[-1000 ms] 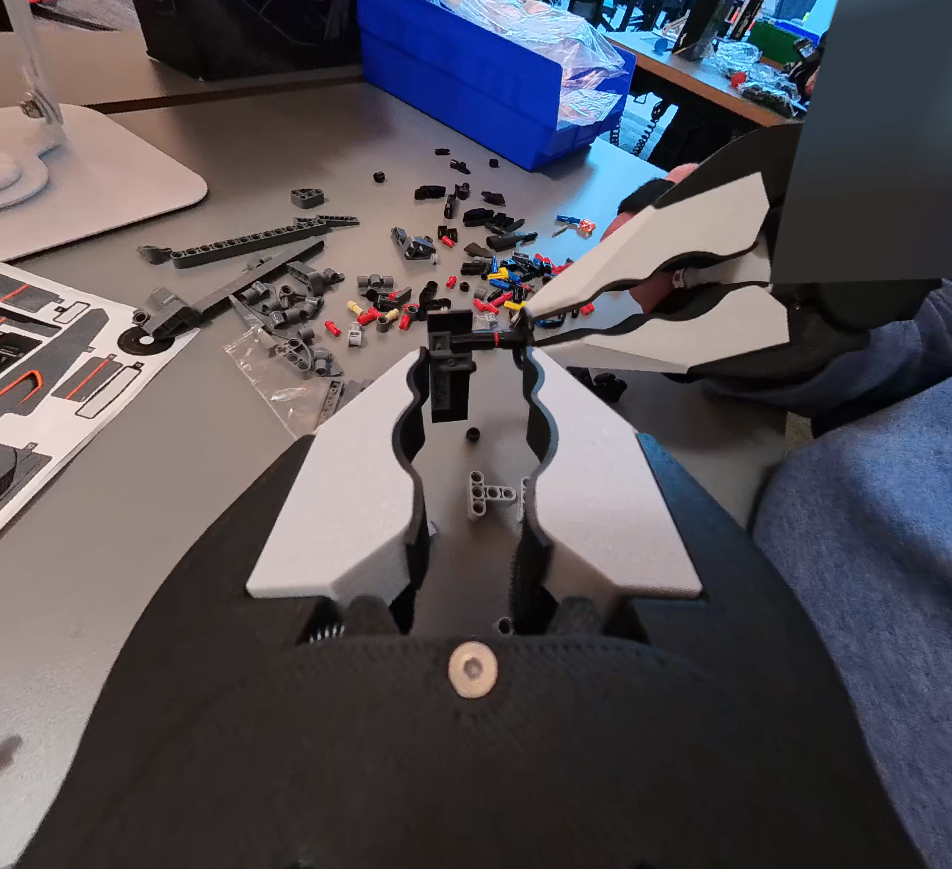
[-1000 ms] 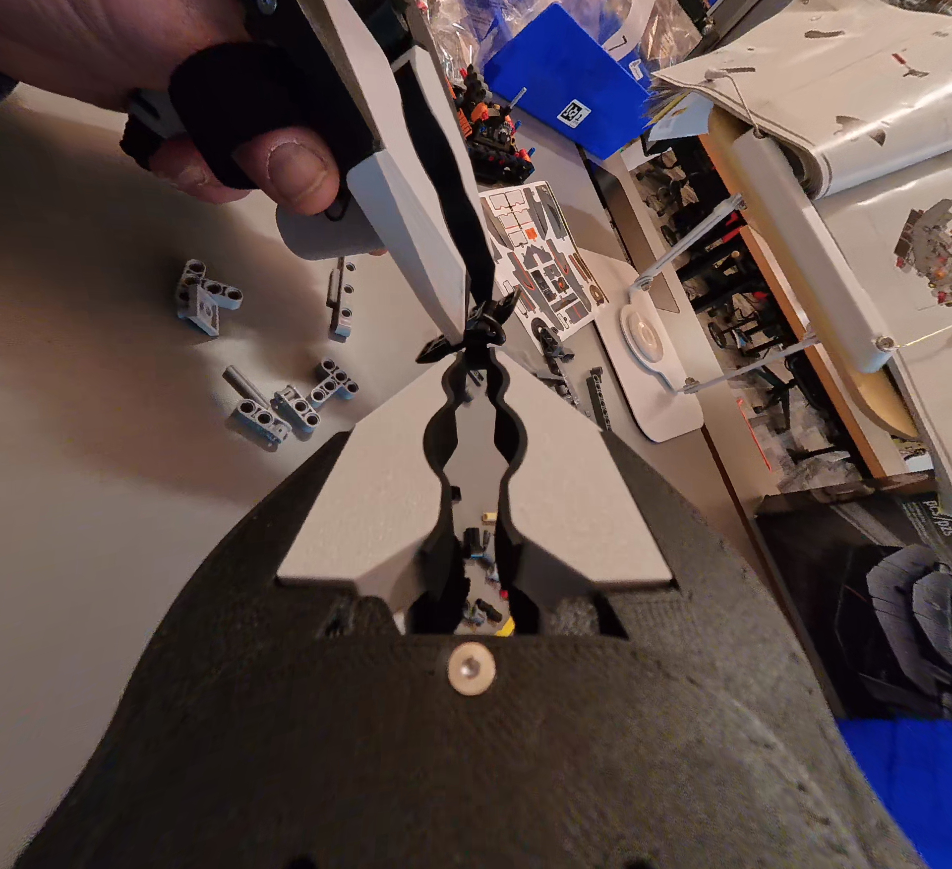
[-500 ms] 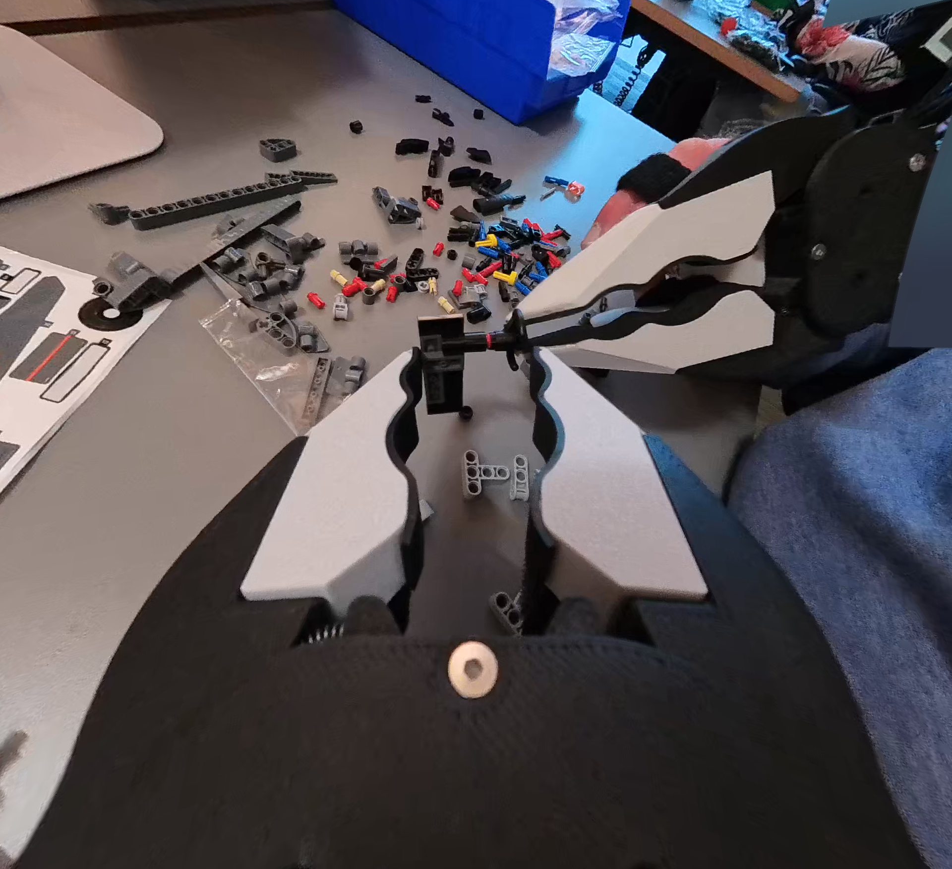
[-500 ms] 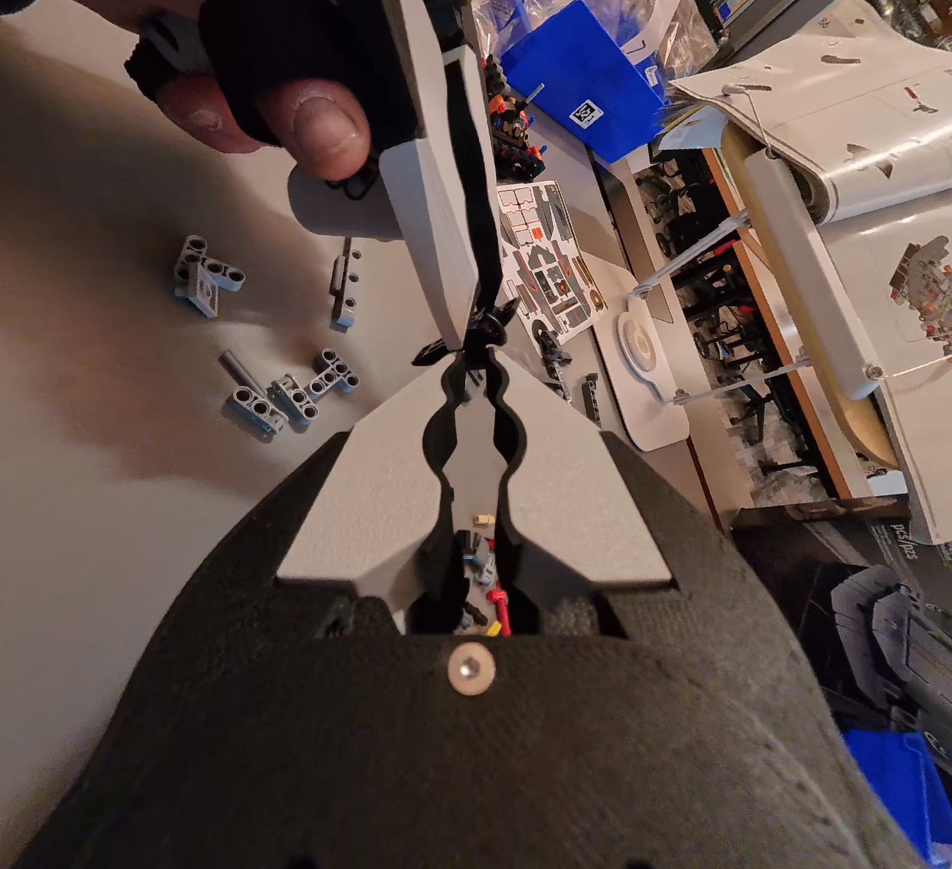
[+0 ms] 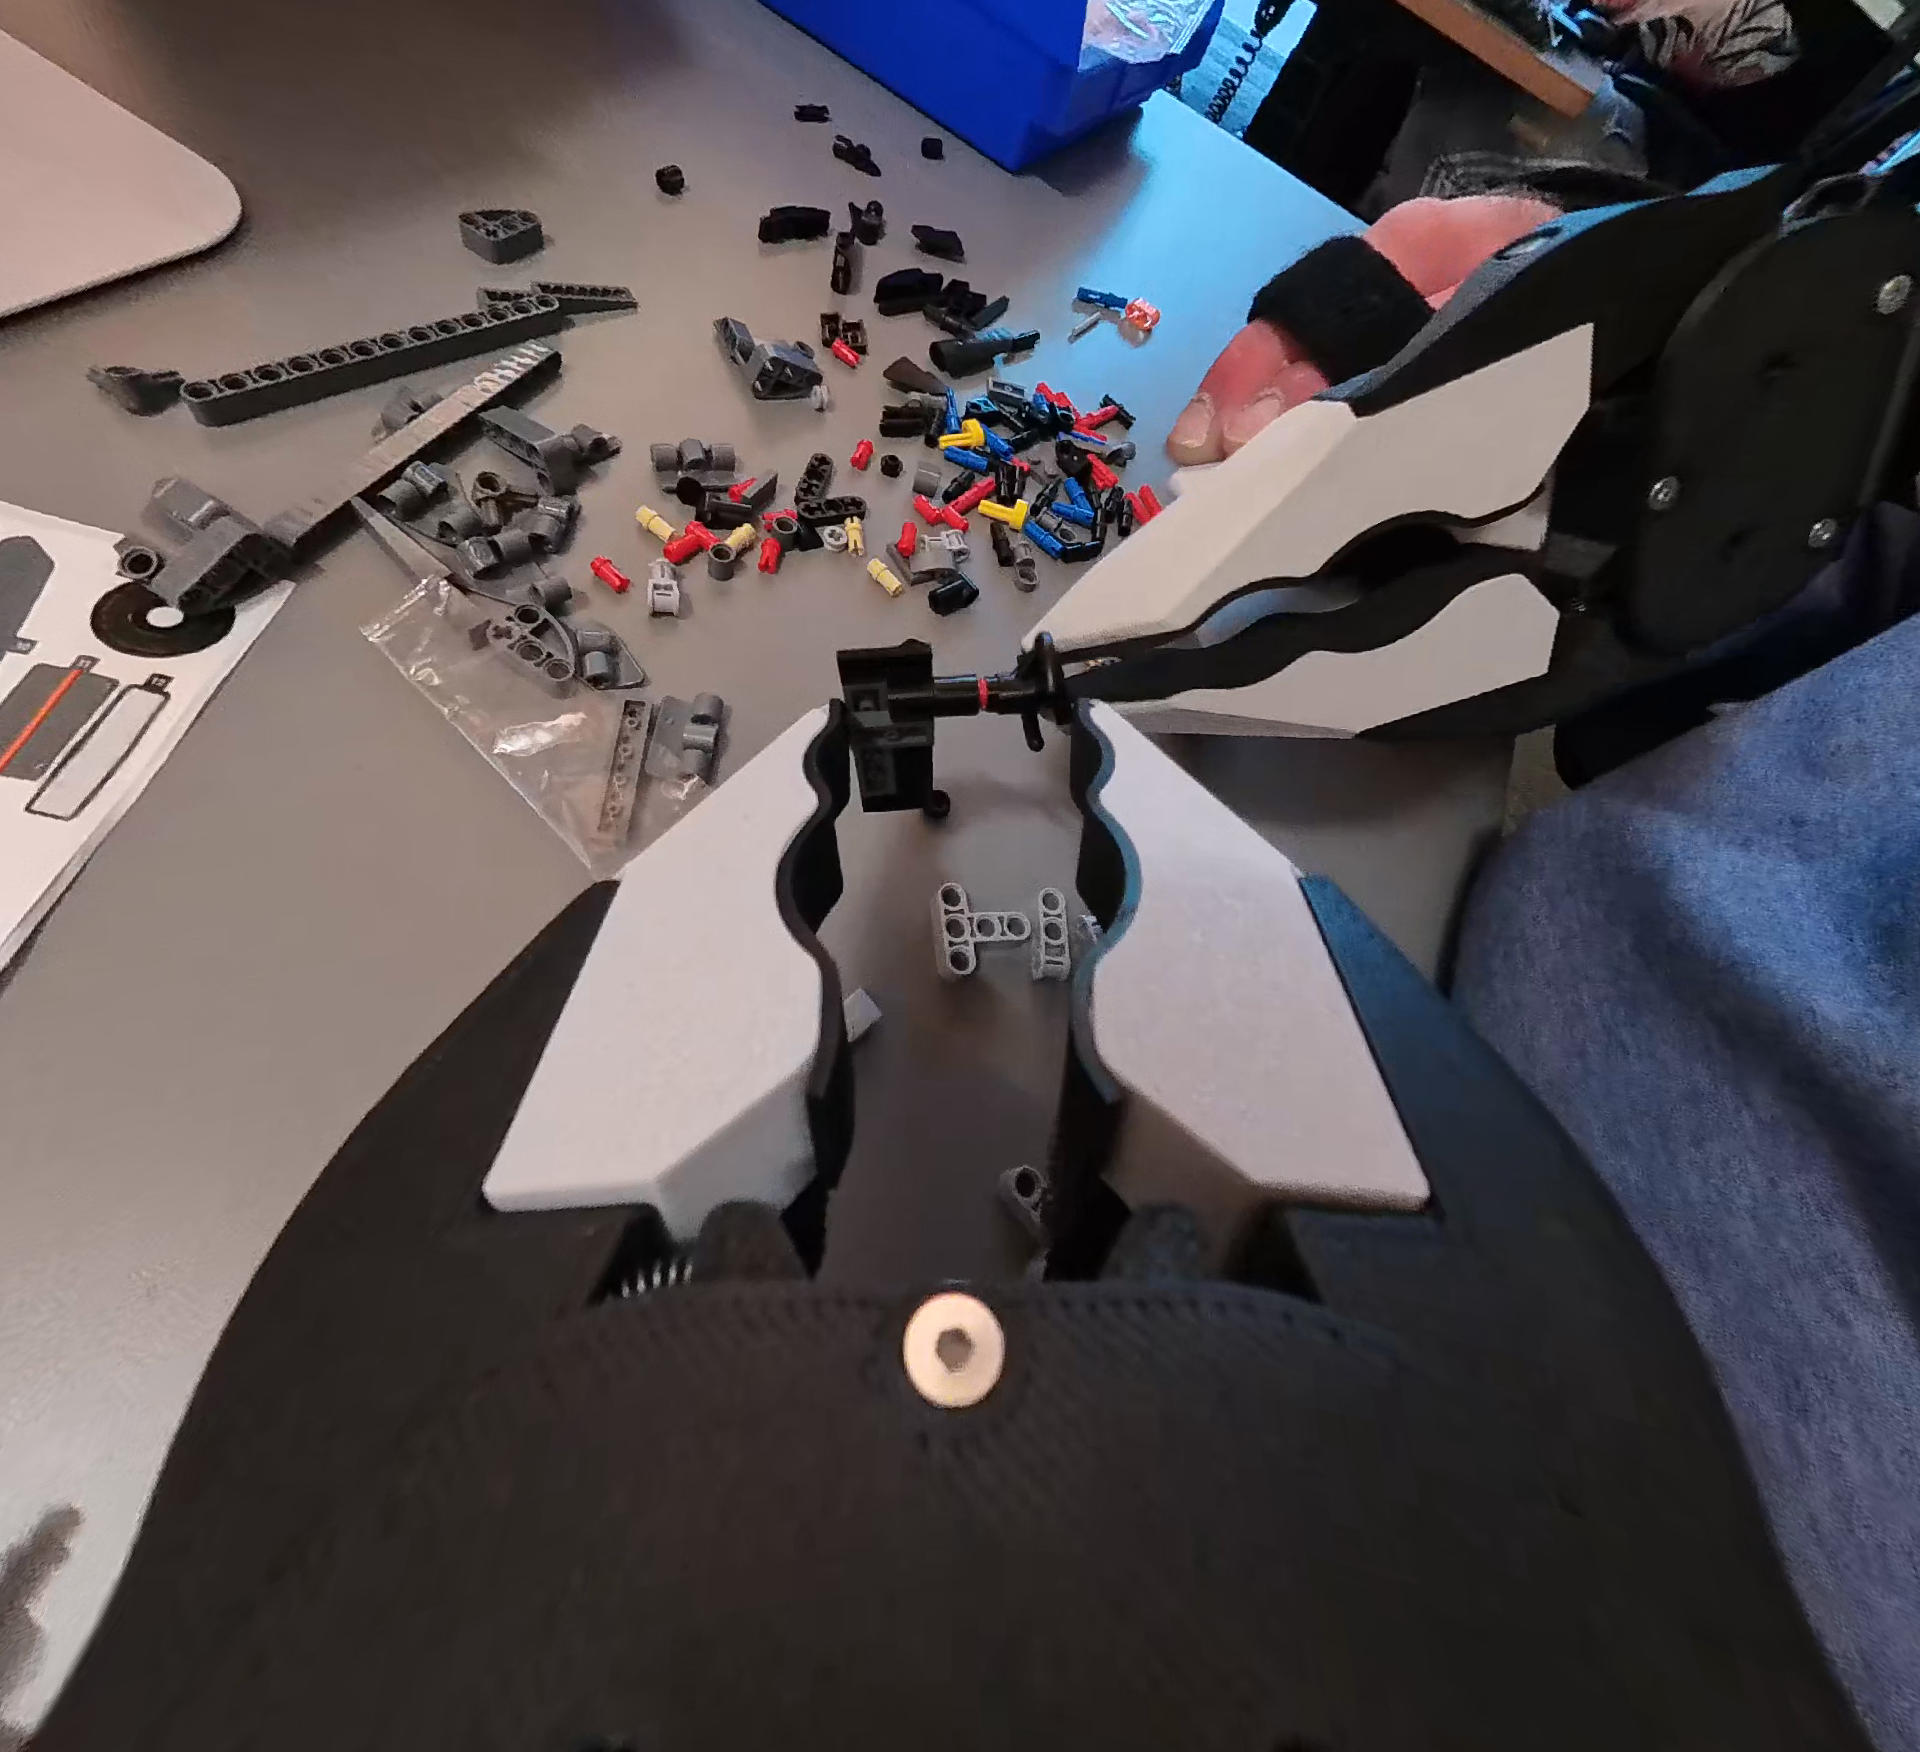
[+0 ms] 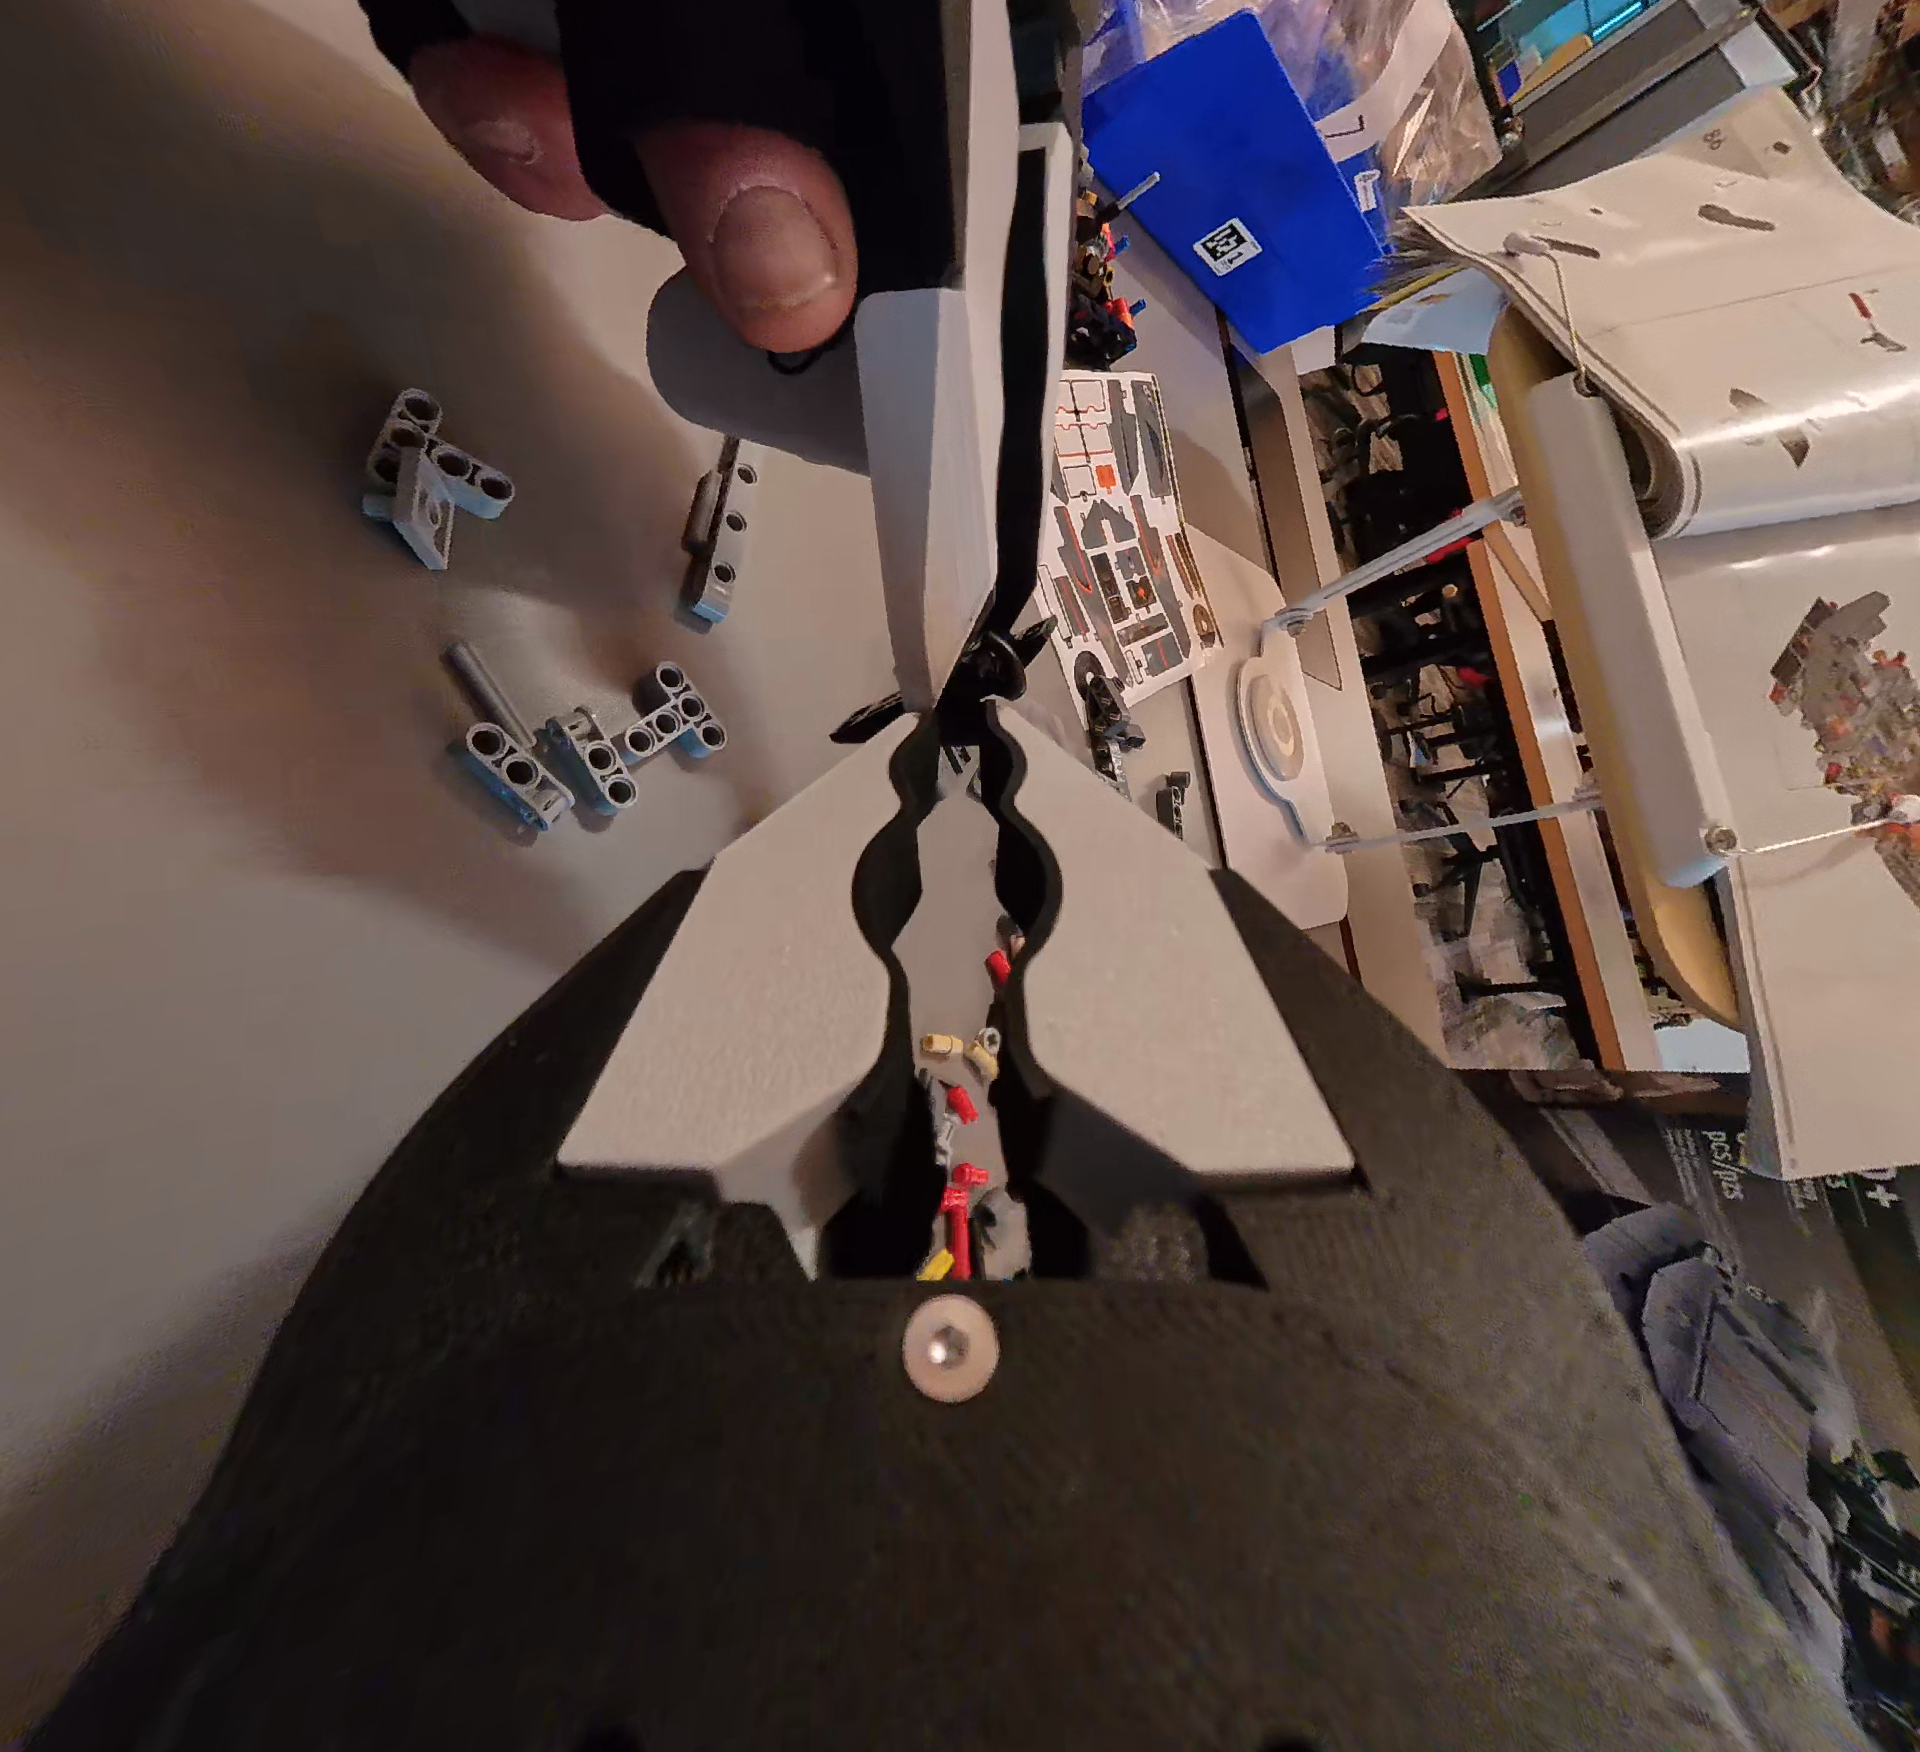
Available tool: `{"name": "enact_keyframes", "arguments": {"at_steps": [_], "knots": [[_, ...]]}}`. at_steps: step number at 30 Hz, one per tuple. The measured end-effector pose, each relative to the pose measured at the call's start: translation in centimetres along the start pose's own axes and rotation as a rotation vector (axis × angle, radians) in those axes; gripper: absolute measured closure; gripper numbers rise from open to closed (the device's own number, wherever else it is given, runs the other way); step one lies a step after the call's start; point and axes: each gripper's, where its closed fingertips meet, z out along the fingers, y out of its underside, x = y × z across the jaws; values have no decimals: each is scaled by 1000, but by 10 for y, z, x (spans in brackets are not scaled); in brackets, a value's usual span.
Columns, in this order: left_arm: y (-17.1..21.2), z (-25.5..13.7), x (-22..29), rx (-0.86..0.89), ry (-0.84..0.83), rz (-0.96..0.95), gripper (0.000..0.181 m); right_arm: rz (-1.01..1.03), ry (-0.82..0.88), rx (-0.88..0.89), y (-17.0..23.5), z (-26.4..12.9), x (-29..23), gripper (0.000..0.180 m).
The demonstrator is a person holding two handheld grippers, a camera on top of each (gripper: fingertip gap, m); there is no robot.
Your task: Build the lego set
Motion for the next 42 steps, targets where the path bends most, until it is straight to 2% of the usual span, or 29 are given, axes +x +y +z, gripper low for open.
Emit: {"name": "enact_keyframes", "arguments": {"at_steps": [21, 42], "knots": [[6, 10, -2, -102, 55, 95, 142, -84, -46, -11, 9, 2, -5, 175], [0, 9, -4, -31, 50, 71, 145, 24, -57, 30, 8, 0, 3, 175]]}}
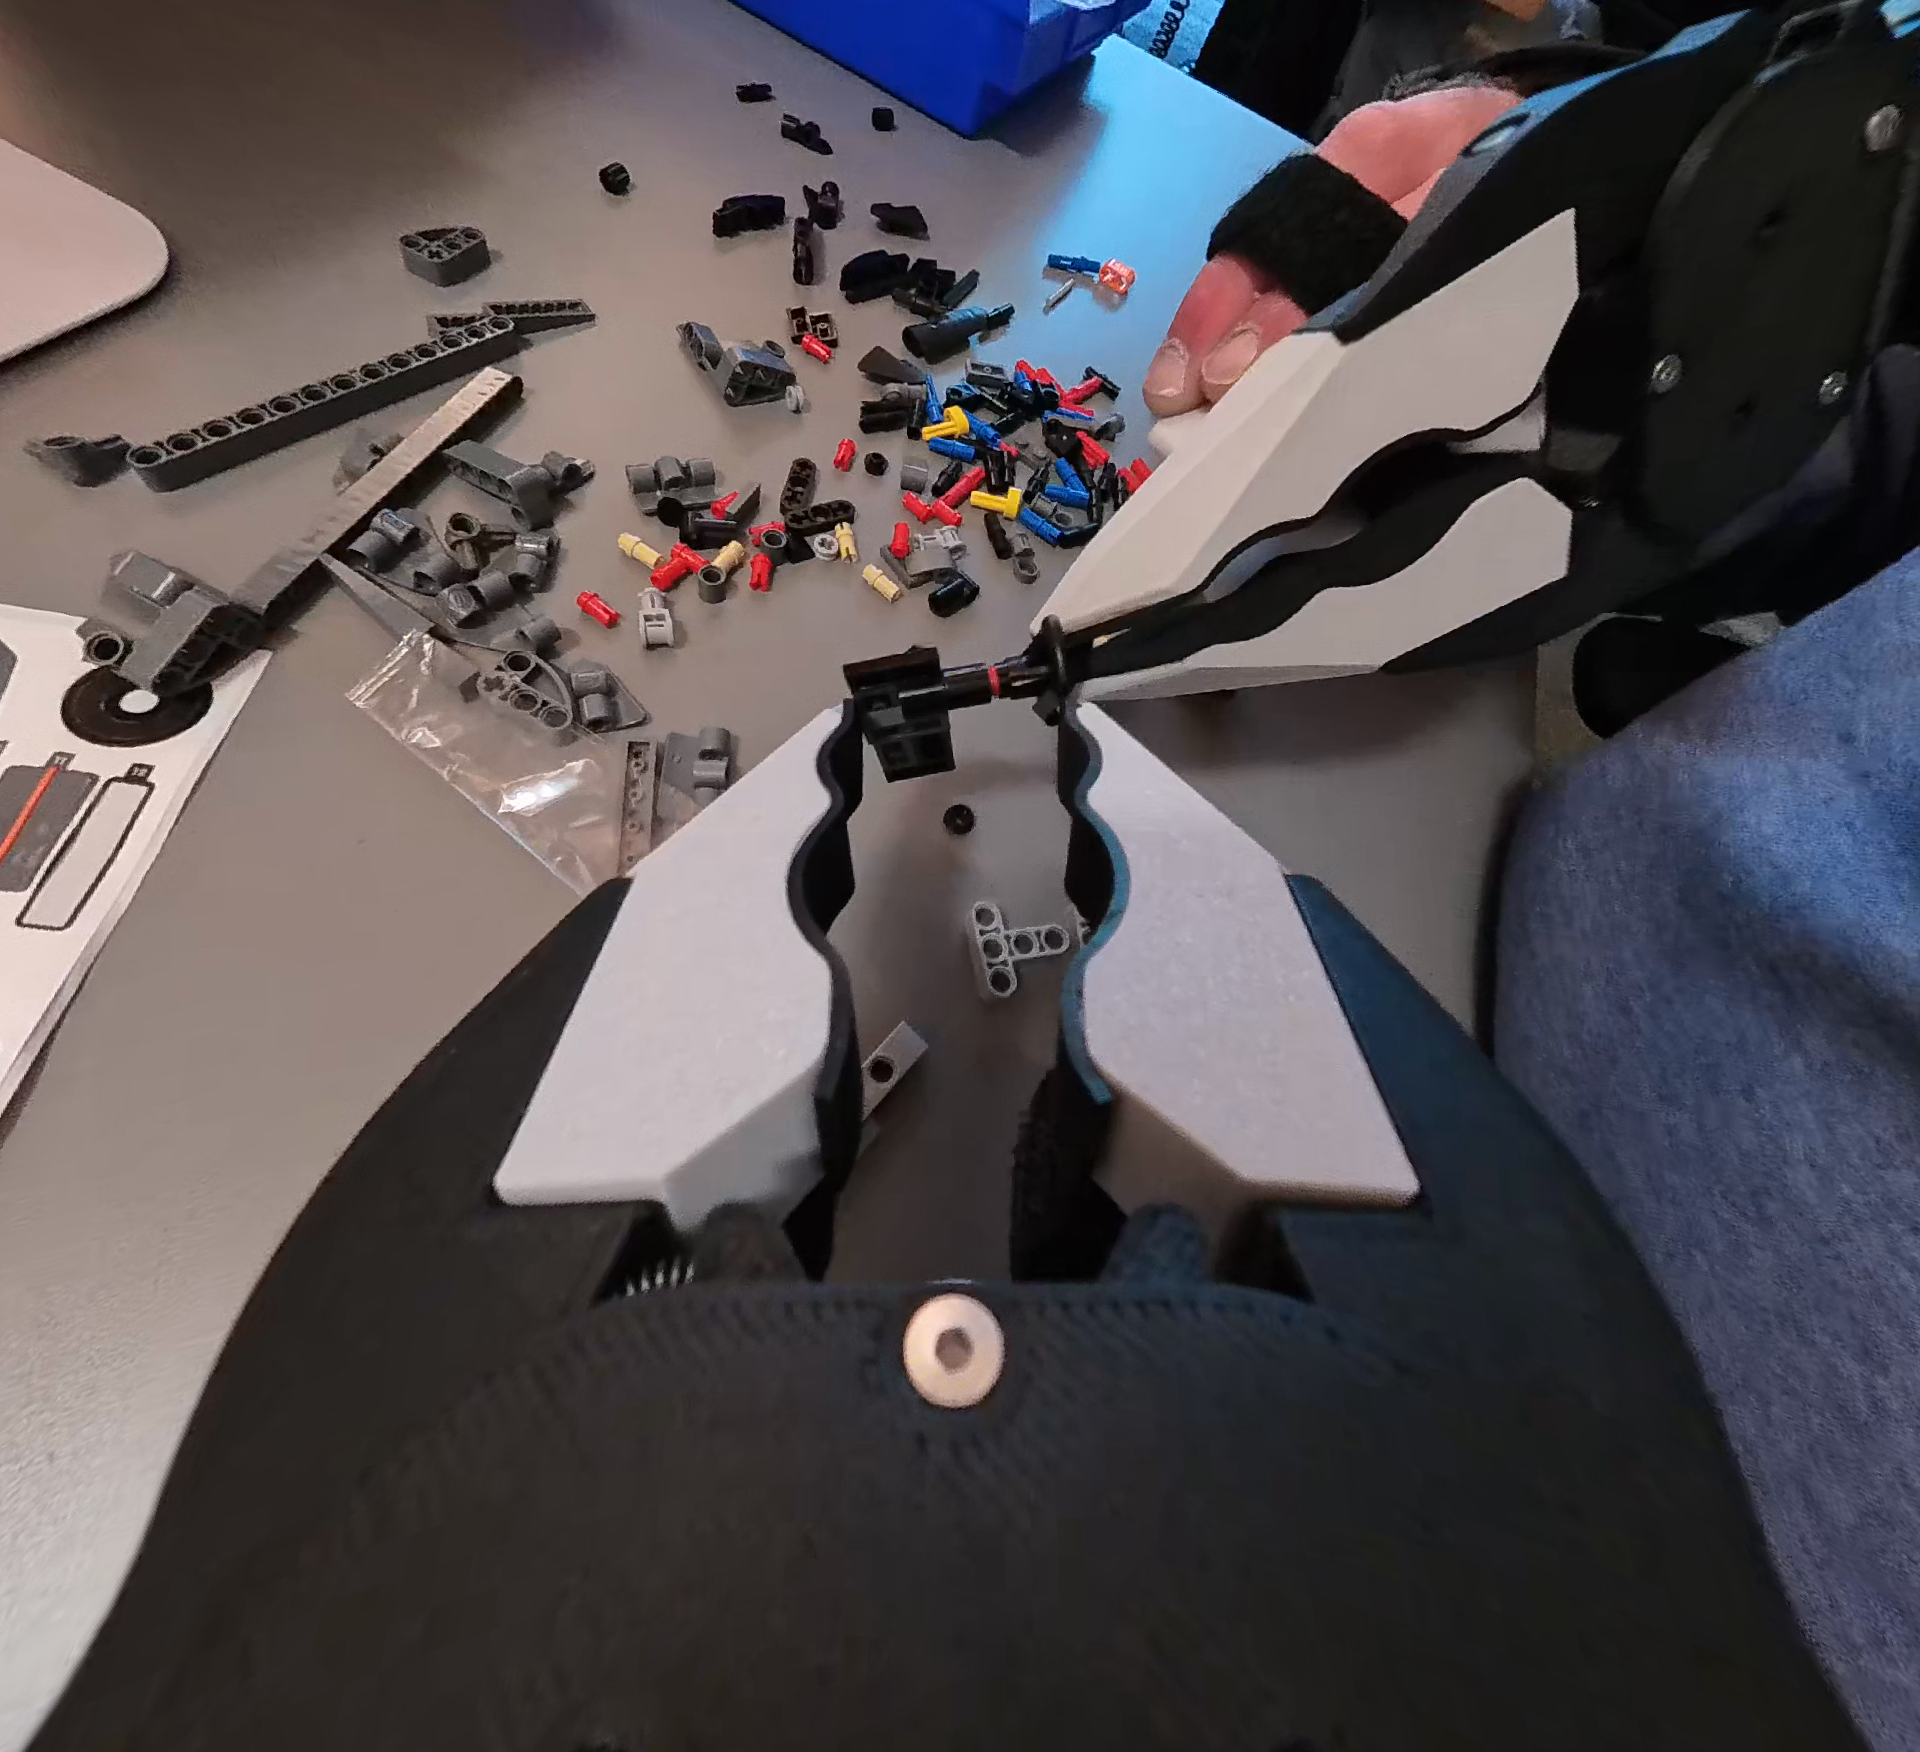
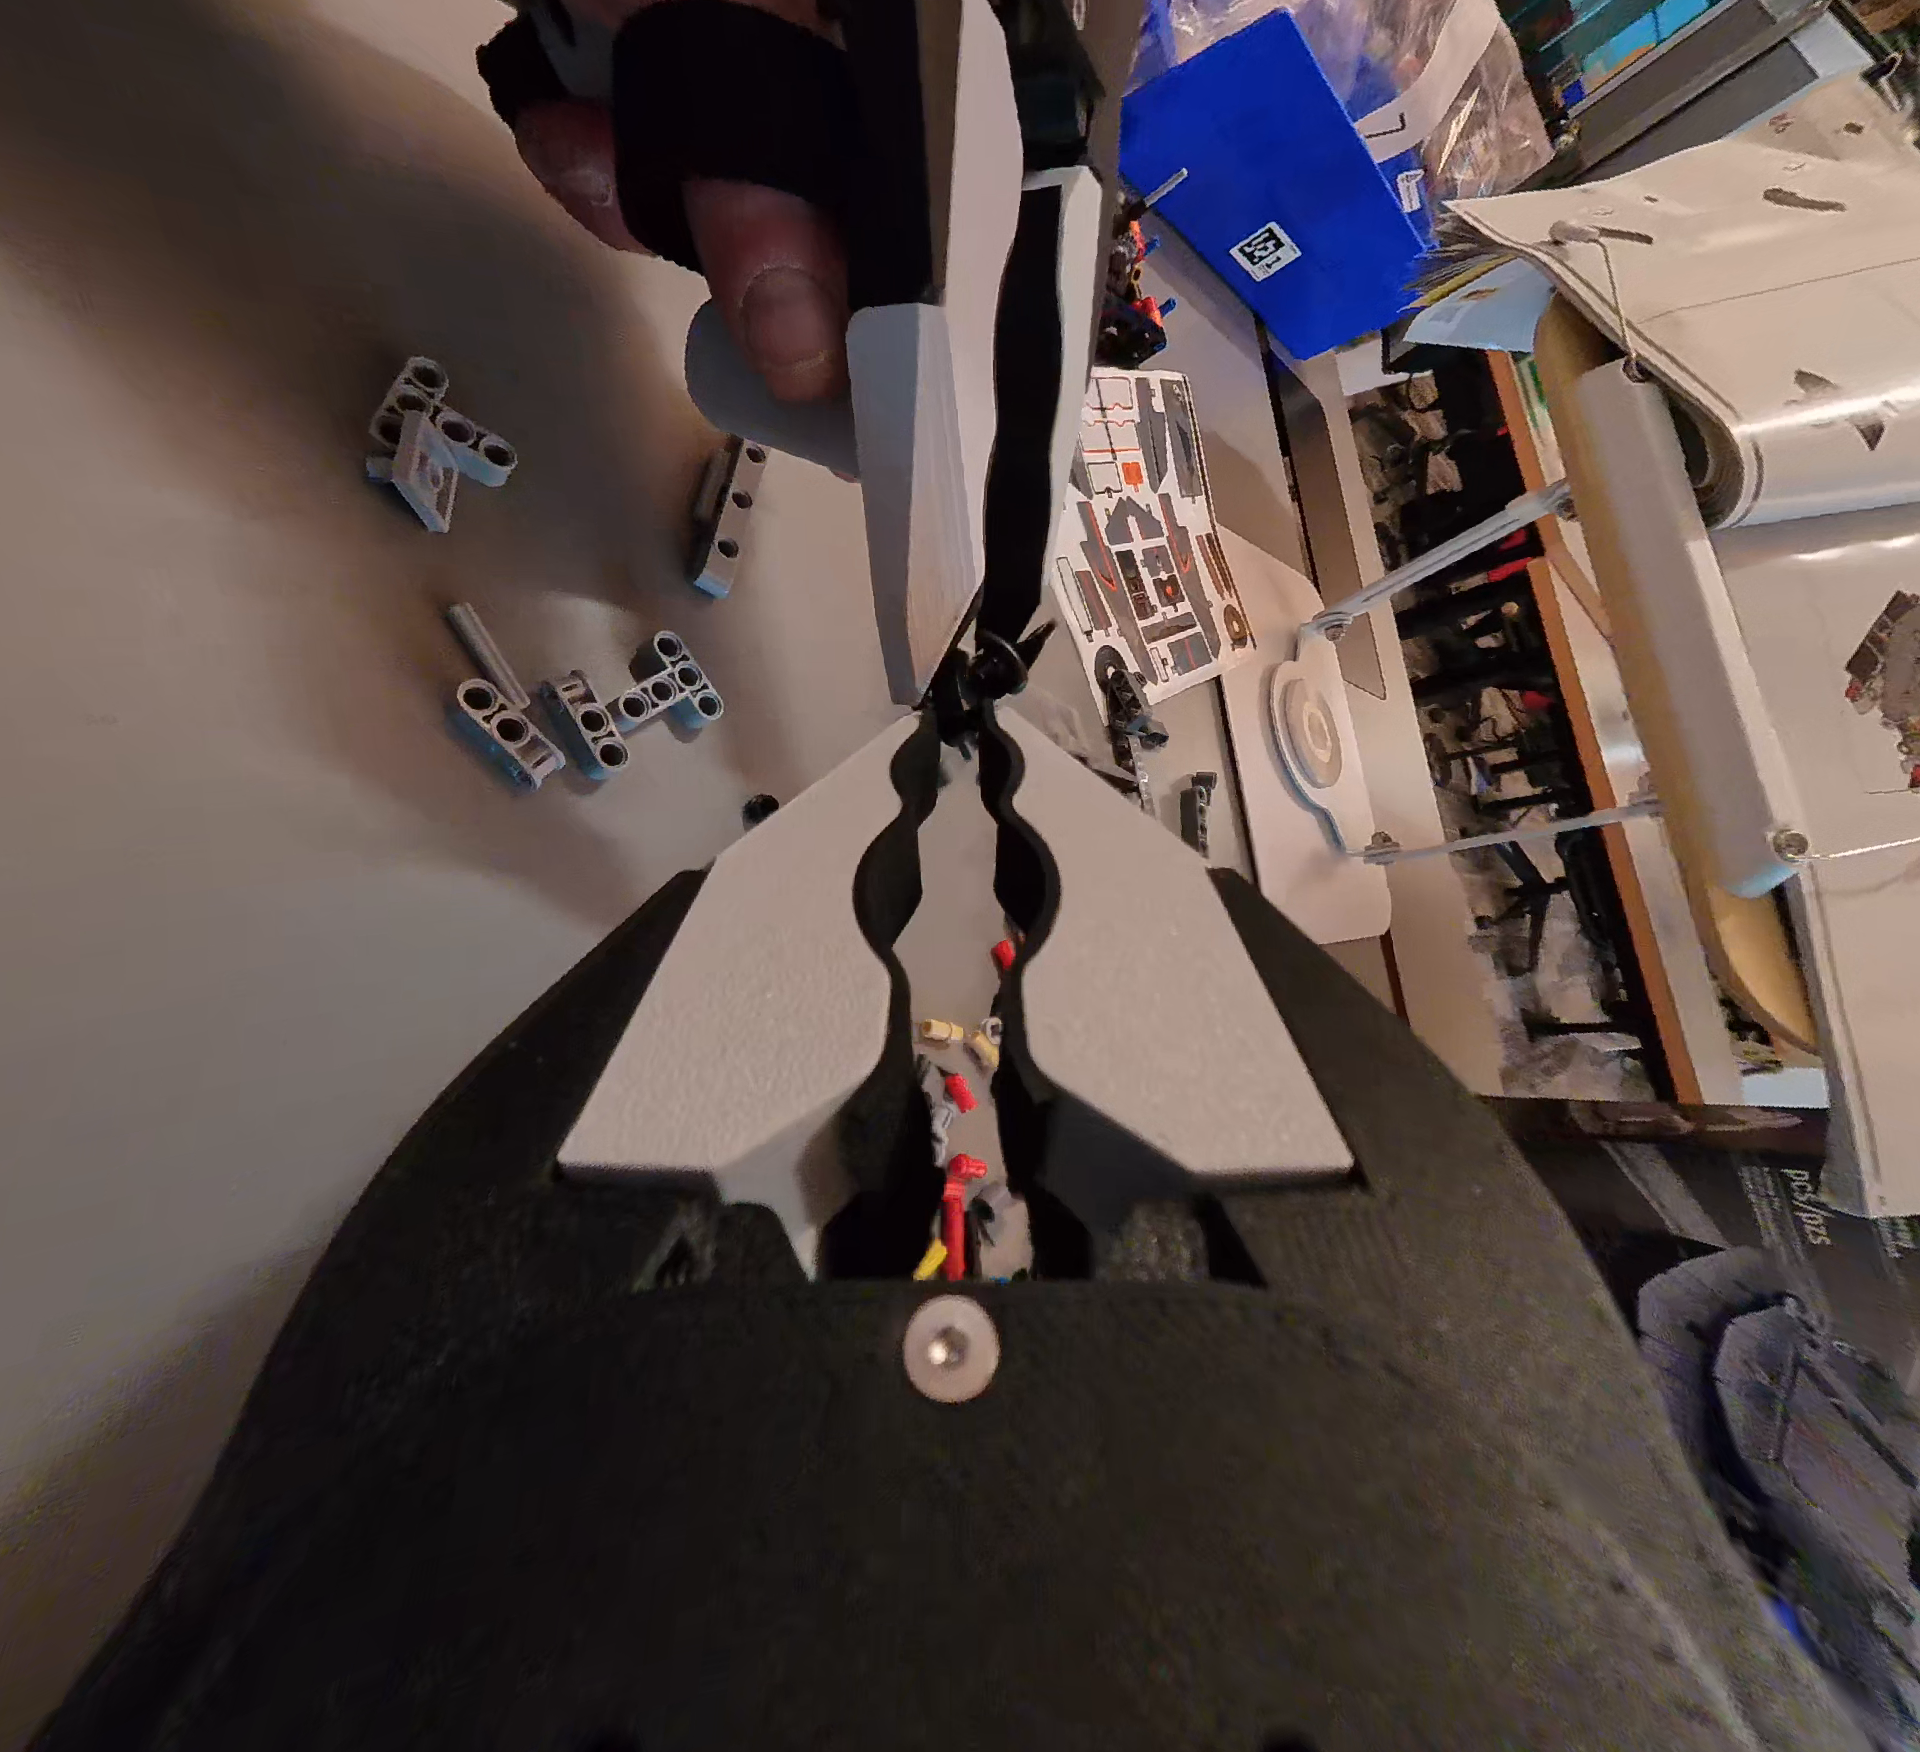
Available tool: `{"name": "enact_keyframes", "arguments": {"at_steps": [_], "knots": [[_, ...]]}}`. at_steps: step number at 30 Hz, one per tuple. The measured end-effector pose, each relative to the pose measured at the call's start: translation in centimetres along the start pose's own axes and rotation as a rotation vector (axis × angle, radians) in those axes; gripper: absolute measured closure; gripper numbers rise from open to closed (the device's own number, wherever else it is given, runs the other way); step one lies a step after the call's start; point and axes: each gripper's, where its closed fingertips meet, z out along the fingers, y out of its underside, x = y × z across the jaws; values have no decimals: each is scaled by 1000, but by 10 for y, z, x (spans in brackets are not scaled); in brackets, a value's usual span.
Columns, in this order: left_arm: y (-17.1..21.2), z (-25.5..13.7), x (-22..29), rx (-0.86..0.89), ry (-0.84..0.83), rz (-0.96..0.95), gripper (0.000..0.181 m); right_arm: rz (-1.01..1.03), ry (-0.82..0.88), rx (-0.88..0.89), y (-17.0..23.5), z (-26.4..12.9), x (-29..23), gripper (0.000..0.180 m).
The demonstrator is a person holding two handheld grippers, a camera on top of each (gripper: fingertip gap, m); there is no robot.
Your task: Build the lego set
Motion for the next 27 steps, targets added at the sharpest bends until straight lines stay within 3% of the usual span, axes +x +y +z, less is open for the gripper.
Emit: {"name": "enact_keyframes", "arguments": {"at_steps": [14, 27], "knots": [[1, -1, 4, 2, 31, -15, 144, 167, -136, 78, -4, -2, -3, 176], [9, -11, 19, -17, 57, 164, 140, 262, -352, 127, -21, -4, -20, 179]]}}
